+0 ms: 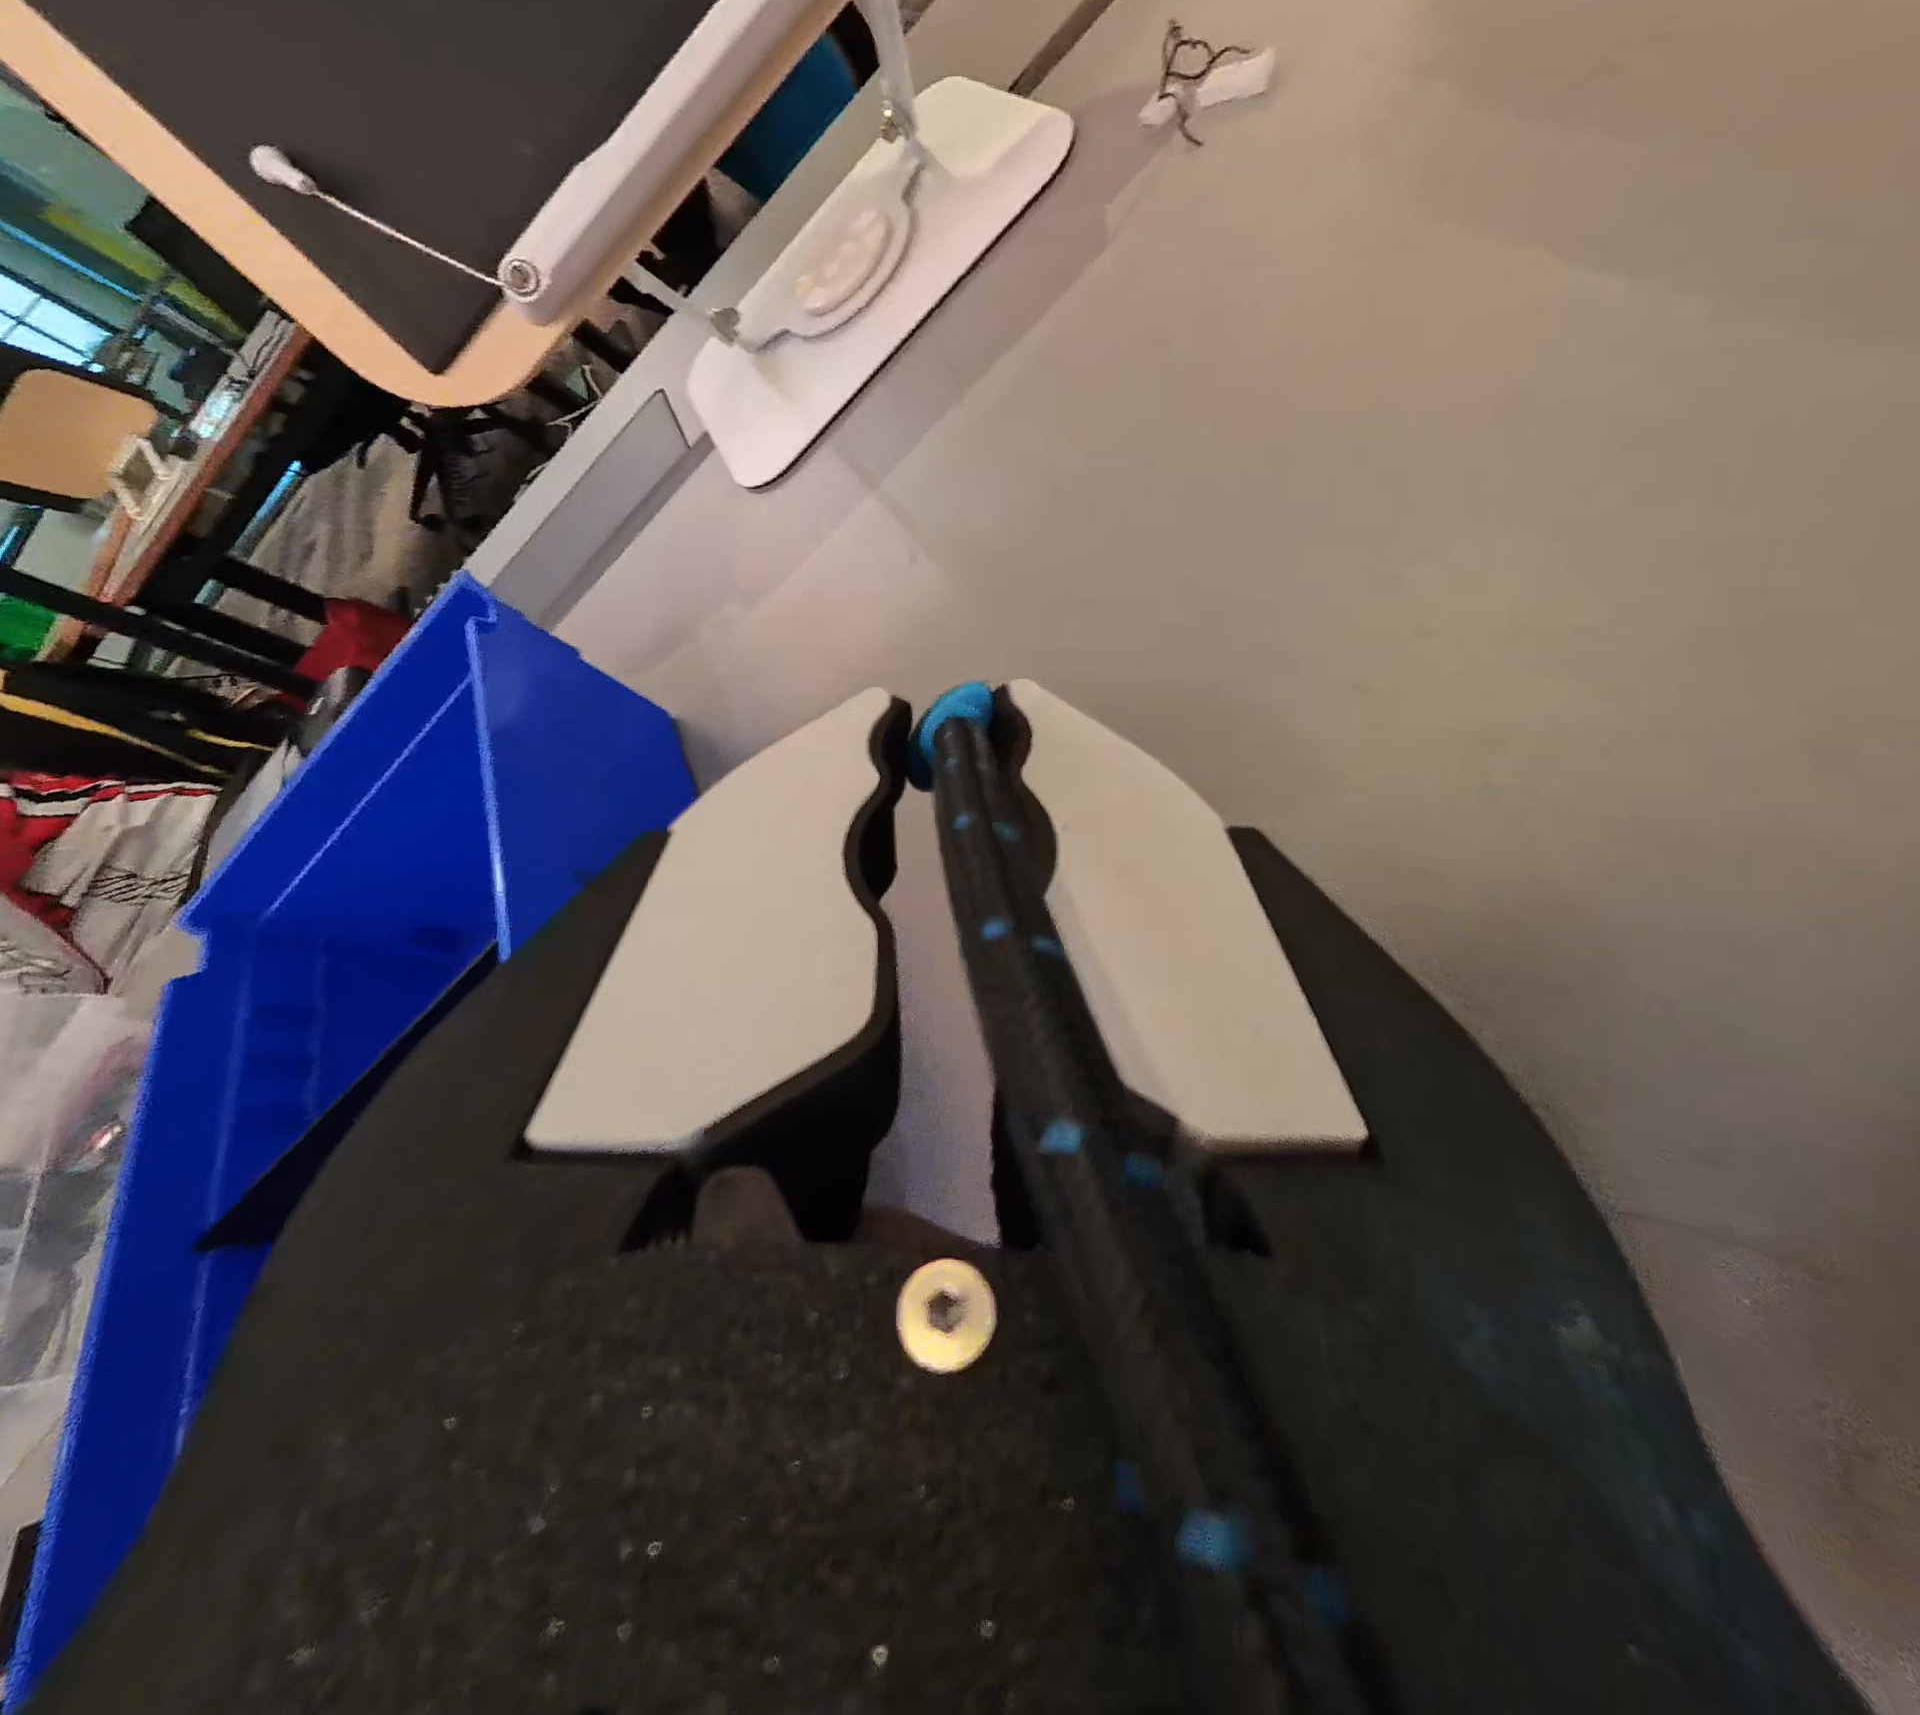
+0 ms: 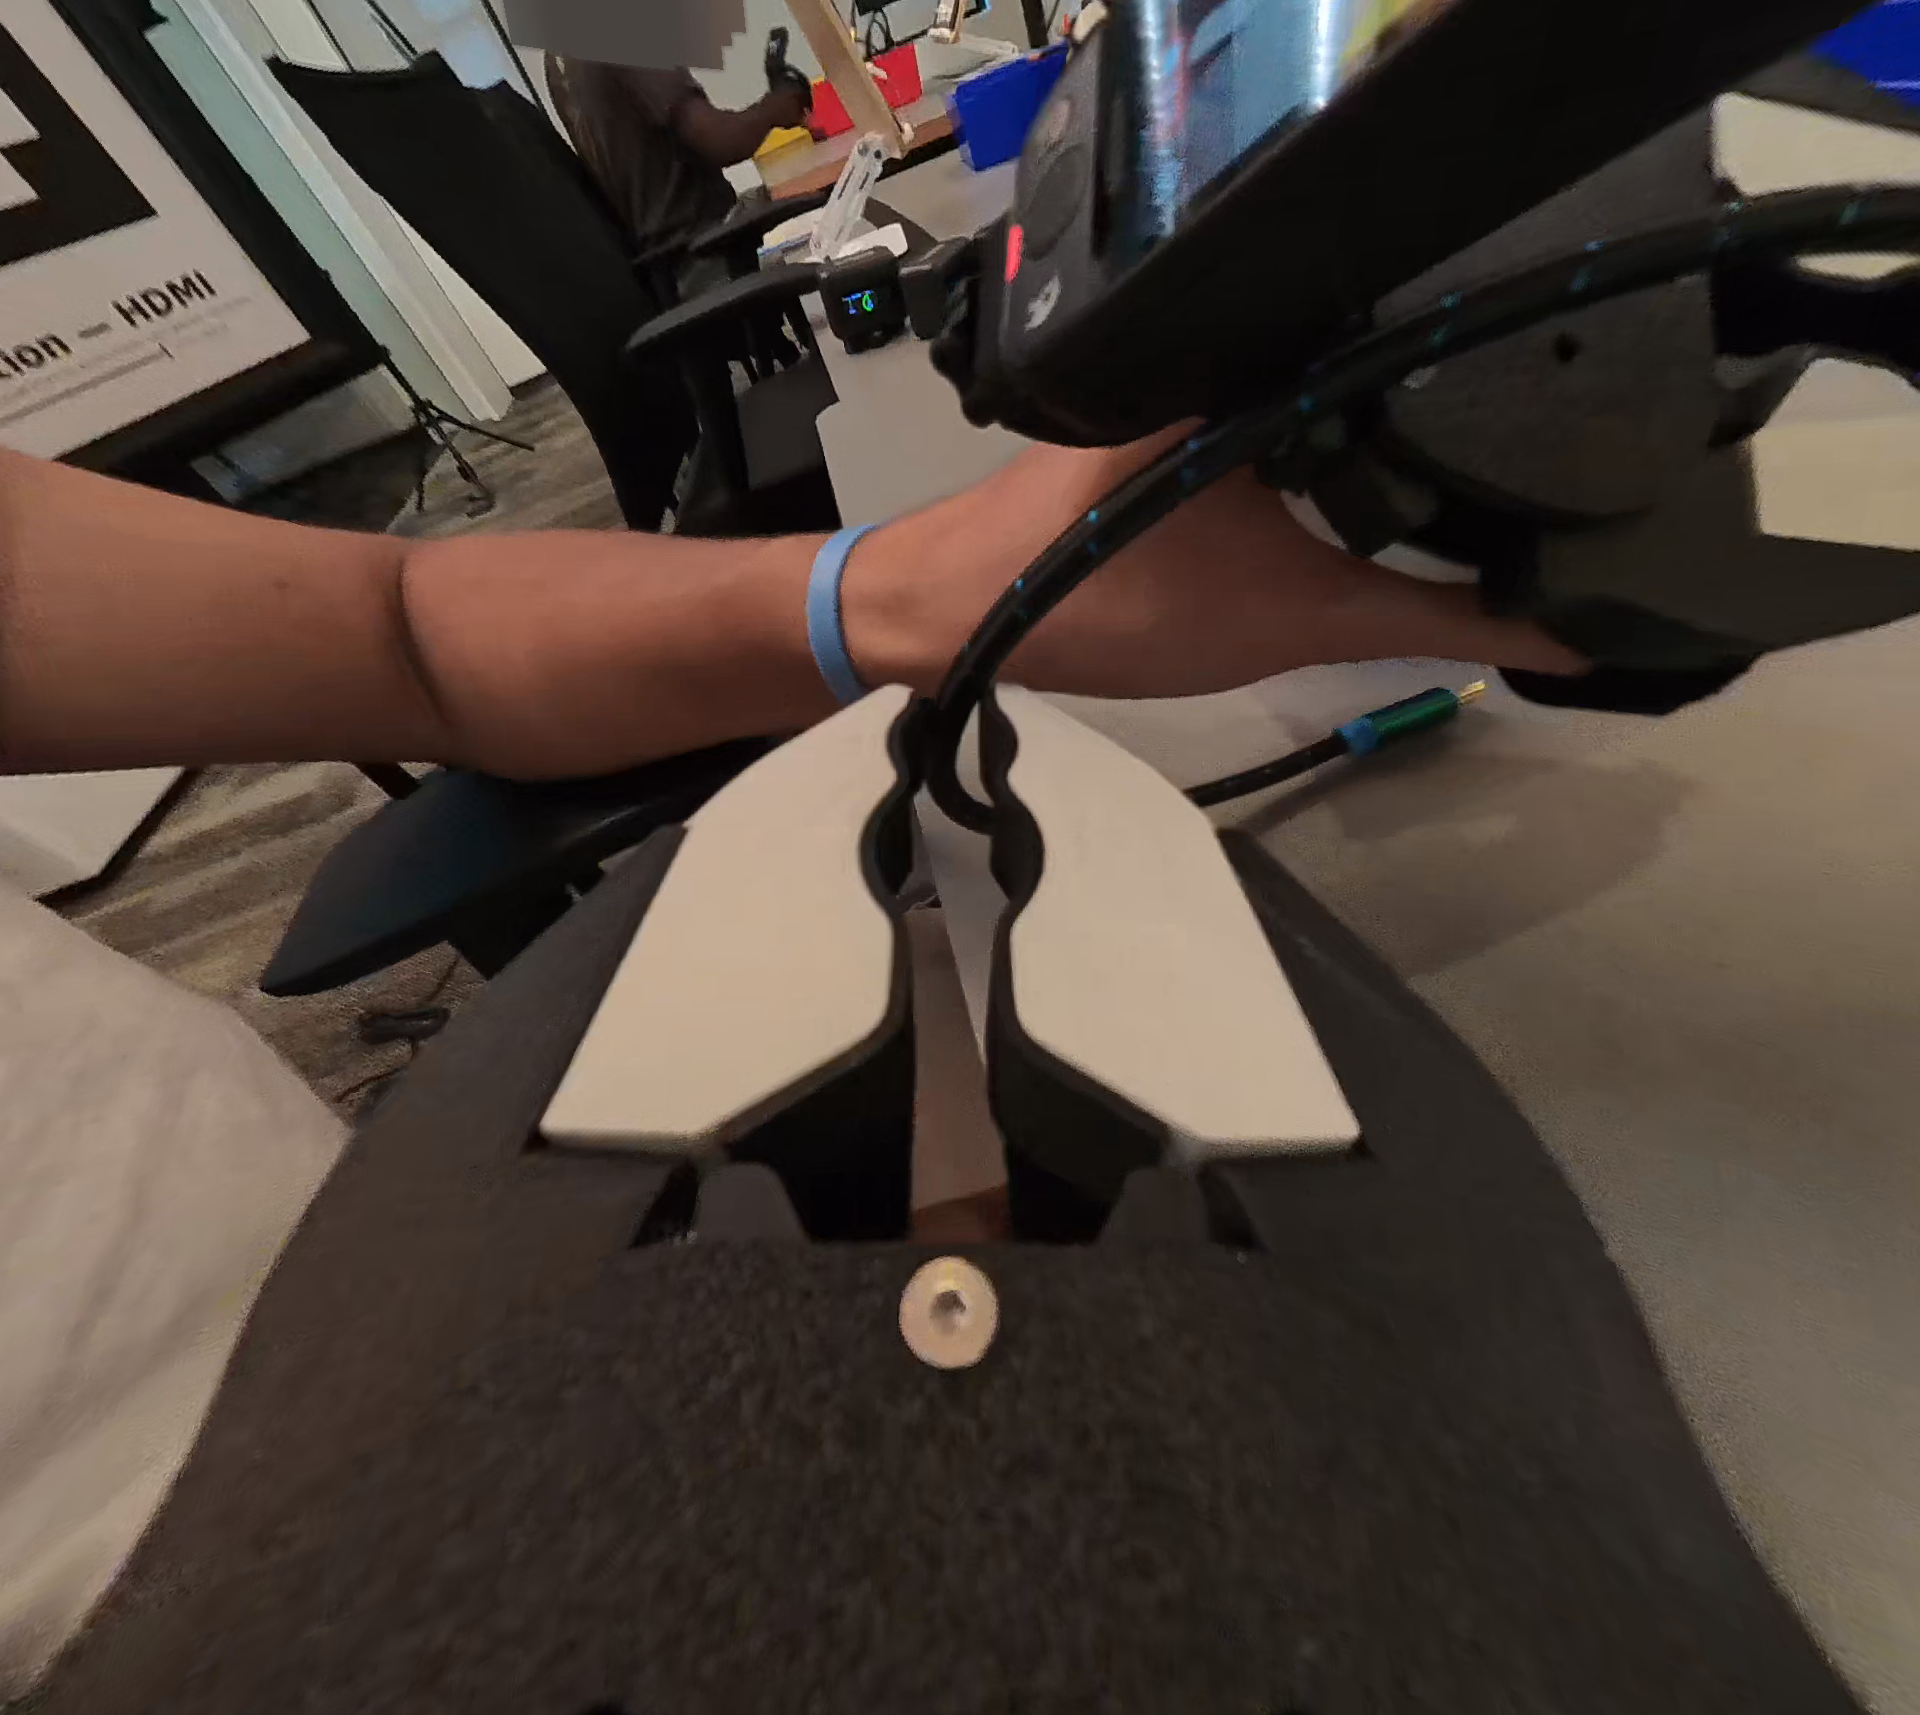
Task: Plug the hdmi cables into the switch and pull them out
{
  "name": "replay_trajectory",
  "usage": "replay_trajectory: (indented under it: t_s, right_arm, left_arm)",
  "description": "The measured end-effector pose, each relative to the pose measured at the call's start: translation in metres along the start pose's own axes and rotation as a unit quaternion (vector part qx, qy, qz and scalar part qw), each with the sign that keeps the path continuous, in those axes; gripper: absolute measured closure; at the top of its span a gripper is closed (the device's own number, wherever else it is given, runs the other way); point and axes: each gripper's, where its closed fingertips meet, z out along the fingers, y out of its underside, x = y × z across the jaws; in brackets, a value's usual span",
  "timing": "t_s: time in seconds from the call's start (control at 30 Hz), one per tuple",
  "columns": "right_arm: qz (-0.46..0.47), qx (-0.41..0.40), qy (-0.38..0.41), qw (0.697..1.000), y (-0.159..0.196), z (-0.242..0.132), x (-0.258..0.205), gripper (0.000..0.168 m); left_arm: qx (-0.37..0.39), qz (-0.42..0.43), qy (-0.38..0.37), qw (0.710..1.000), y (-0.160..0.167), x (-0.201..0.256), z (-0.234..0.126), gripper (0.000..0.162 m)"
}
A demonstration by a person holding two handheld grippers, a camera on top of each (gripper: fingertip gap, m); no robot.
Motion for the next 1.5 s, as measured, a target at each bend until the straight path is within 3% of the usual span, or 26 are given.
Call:
replay_trajectory:
  t_s: [0.13, 0.23, 0.3, 0.37, 0.53, 0.7, 0.8, 0.9, 0.97, 1.03, 1.13, 1.2, 1.37, 1.5]
  right_arm:
    - [0.023, -0.005, 0.014, 1.0, 0.005, -0.016, 0.013, 0.163]
    - [0.012, -0.001, 0.044, 0.999, 0.0, -0.042, 0.028, 0.162]
    - [0.009, 0.011, 0.06, 0.998, -0.011, -0.068, 0.039, 0.162]
    - [-0.002, 0.02, 0.091, 0.996, -0.024, -0.1, 0.053, 0.162]
    - [-0.085, 0.016, 0.153, 0.984, -0.072, -0.19, 0.068, 0.162]
    - [-0.168, 0.032, 0.222, 0.96, -0.141, -0.277, 0.072, 0.159]
    - [-0.201, 0.078, 0.265, 0.94, -0.181, -0.312, 0.077, 0.161]
    - [-0.21, 0.13, 0.311, 0.918, -0.199, -0.333, 0.104, 0.163]
    - [-0.17, 0.154, 0.318, 0.92, -0.187, -0.335, 0.136, 0.162]
    - [-0.106, 0.119, 0.331, 0.93, -0.15, -0.329, 0.18, 0.162]
    - [-0.054, -0.026, 0.402, 0.914, -0.084, -0.329, 0.233, 0.158]
    - [-0.025, -0.116, 0.391, 0.913, -0.054, -0.327, 0.24, 0.158]
    - [0.042, -0.137, 0.386, 0.911, -0.048, -0.319, 0.248, 0.158]
    - [0.04, -0.162, 0.38, 0.91, -0.033, -0.301, 0.255, 0.159]
  left_arm:
    - [0.017, -0.019, 0.002, 1.0, -0.004, -0.001, -0.006, 0.145]
    - [0.012, -0.038, 0.096, 0.995, -0.005, 0.018, -0.018, 0.12]
    - [0.019, -0.082, 0.152, 0.985, -0.012, 0.024, -0.03, 0.116]
    - [0.023, -0.105, 0.162, 0.981, -0.012, 0.02, -0.041, 0.116]
    - [0.039, -0.111, 0.155, 0.981, 0.01, 0.023, -0.059, 0.12]
    - [0.01, -0.073, 0.133, 0.988, 0.049, 0.038, -0.056, 0.128]
    - [-0.005, -0.058, 0.126, 0.99, 0.06, 0.042, -0.05, 0.129]
    - [0.0, -0.06, 0.133, 0.989, 0.058, 0.046, -0.051, 0.129]
    - [-0.001, -0.064, 0.139, 0.988, 0.058, 0.047, -0.052, 0.129]
    - [0.0, -0.067, 0.14, 0.988, 0.059, 0.047, -0.053, 0.129]
    - [0.0, -0.072, 0.142, 0.987, 0.059, 0.044, -0.055, 0.129]
    - [0.0, -0.074, 0.142, 0.987, 0.06, 0.043, -0.054, 0.129]
    - [-0.008, -0.063, 0.154, 0.986, 0.064, 0.048, -0.051, 0.129]
    - [-0.008, -0.049, 0.153, 0.987, 0.065, 0.05, -0.051, 0.129]
